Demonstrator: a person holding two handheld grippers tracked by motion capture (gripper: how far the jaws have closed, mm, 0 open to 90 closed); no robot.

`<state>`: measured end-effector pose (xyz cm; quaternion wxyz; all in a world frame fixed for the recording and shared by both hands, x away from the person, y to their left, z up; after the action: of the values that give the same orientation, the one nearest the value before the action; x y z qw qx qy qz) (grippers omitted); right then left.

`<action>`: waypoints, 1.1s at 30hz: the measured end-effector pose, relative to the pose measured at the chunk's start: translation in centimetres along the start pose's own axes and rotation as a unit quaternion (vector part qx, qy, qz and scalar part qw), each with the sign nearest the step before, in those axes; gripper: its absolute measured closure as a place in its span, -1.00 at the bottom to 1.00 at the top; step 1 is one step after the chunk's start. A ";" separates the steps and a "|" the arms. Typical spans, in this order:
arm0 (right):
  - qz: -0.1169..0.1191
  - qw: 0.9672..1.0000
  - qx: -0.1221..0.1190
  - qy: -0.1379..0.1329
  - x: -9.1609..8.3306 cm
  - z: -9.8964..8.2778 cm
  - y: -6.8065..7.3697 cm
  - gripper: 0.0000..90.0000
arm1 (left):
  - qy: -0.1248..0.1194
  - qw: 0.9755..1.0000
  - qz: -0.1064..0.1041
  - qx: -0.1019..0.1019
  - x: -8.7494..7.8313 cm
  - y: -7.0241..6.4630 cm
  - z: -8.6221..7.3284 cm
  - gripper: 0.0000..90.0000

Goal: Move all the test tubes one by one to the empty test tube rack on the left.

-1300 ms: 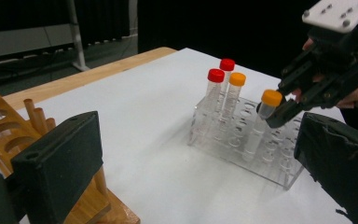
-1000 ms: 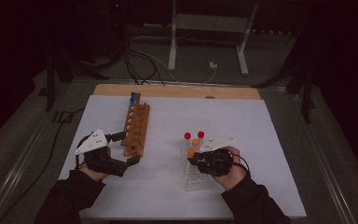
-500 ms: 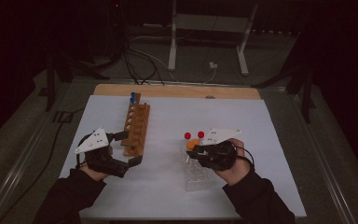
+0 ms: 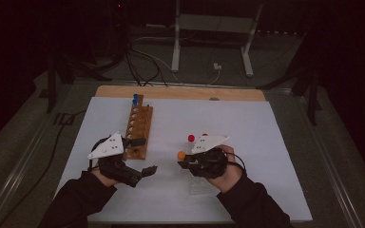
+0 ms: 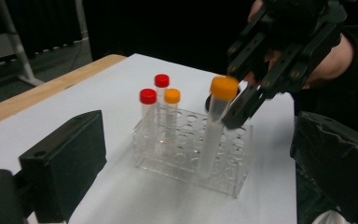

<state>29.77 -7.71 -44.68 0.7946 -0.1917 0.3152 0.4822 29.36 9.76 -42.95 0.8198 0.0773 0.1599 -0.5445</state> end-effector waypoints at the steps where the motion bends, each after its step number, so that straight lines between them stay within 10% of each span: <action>1: 0.002 1.000 -0.001 0.002 0.2 0.0 0.2 0.67 | 0.000 1.000 -0.005 -0.001 0.2 -0.1 0.0 -0.88; 33: 0.024 1.000 -0.010 0.014 1.9 -0.1 1.4 0.67 | 0.026 0.999 -0.043 0.012 4.7 -1.2 -0.8 0.35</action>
<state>29.17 -5.91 -46.08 0.7764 -0.1989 0.3262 0.5013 29.82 5.50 -45.22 0.7902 0.0945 0.1782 -0.5787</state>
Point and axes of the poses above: each handheld gripper's, and its own axes: x roughly forward along the jaws, z roughly out of its top, y roughly to its left, the point moved 7 cm from there along x, roughly forward along the jaws, and after that the axes turned 3 degrees about y, right-handed, at the moved point
